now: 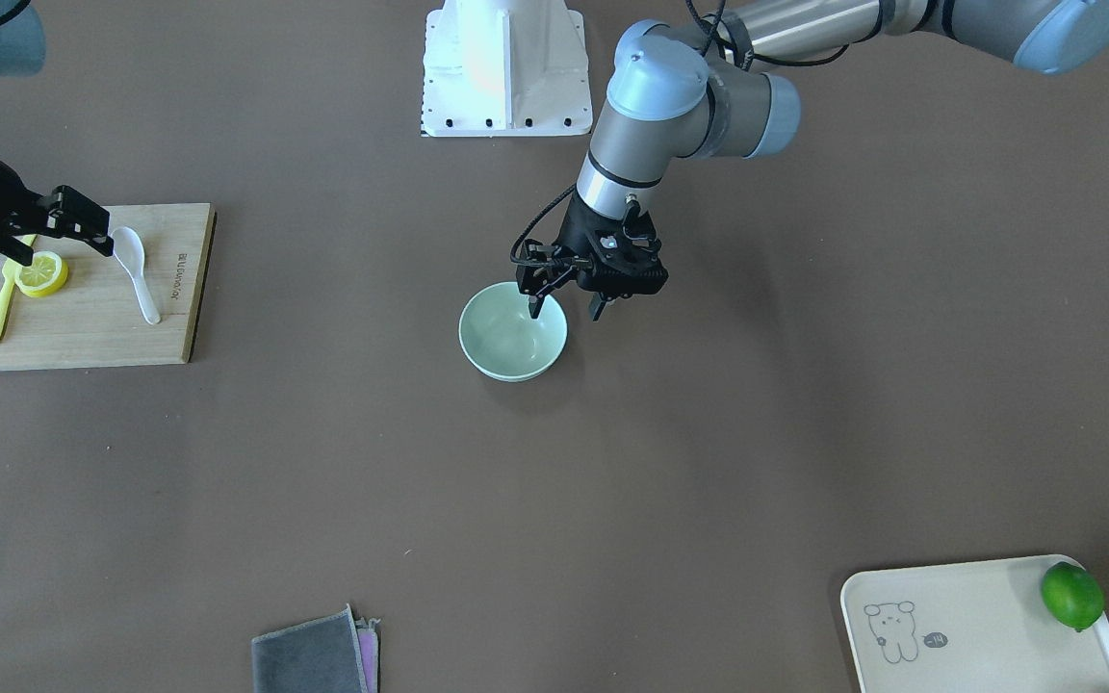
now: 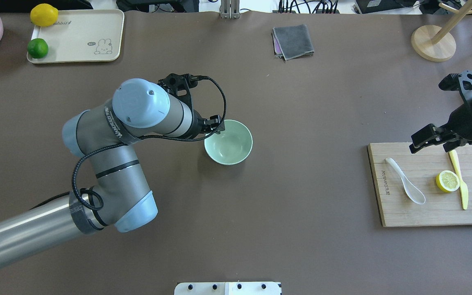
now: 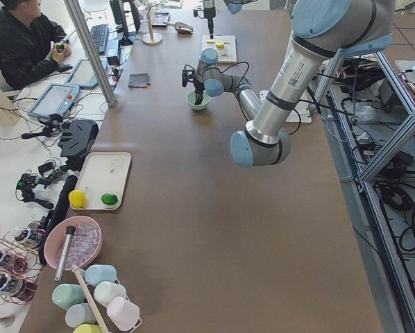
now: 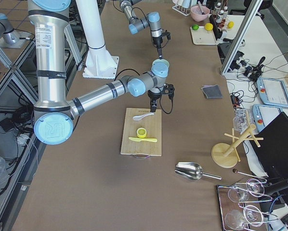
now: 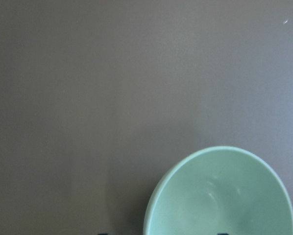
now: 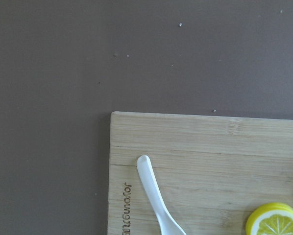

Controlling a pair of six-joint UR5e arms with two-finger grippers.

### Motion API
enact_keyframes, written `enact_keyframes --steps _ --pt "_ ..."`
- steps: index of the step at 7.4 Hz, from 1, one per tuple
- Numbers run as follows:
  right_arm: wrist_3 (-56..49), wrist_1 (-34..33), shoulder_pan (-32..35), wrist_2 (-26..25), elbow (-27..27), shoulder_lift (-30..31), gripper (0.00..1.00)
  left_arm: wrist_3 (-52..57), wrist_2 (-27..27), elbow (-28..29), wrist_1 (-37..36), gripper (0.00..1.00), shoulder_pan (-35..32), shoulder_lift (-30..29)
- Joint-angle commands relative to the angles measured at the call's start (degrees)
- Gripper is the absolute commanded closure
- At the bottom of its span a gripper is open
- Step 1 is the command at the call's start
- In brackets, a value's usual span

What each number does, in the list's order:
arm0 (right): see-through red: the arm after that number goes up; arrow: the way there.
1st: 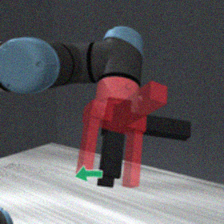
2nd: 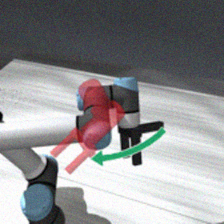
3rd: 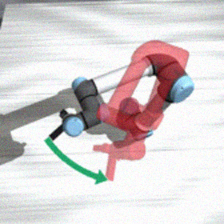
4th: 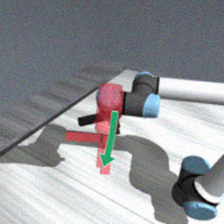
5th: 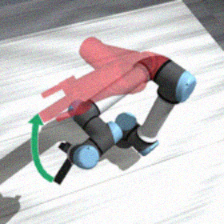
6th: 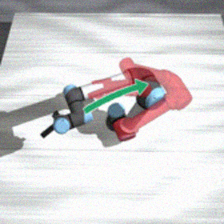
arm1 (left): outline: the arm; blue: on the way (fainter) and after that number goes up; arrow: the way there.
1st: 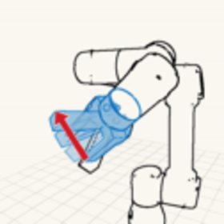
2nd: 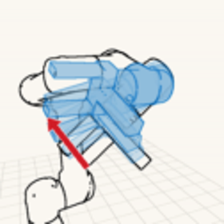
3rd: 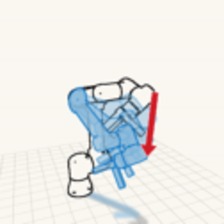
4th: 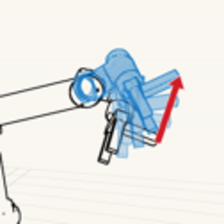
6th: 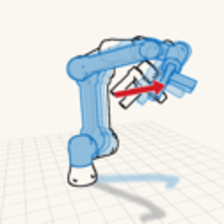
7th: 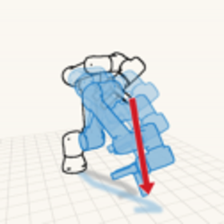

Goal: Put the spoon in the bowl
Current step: 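Release the bowl and raise the left gripper while the right gripper descends to the spoon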

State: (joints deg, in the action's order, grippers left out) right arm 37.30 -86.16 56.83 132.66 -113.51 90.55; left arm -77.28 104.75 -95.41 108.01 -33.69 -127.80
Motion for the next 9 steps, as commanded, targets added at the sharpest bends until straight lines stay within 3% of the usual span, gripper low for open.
enact_keyframes --steps 1,3,5,9 --pt "-1.0 0.0 -4.3 -3.1 0.0 -2.2 0.01 4.3 4.7 -7.5 -7.4 0.03 -5.6 0.8" --pt "-1.4 0.0 -8.0 -6.0 1.3 -5.1 0.02 11.8 4.1 -9.9 -13.2 0.03 -6.8 1.1" --pt "-6.5 0.0 -8.7 -8.3 1.9 -4.9 0.02 16.9 -0.6 -10.2 -13.3 0.02 -6.7 1.7" --pt "-12.6 0.0 -8.8 -8.6 6.1 -4.3 0.01 17.0 -0.9 -11.6 -12.9 0.02 -6.4 2.6"
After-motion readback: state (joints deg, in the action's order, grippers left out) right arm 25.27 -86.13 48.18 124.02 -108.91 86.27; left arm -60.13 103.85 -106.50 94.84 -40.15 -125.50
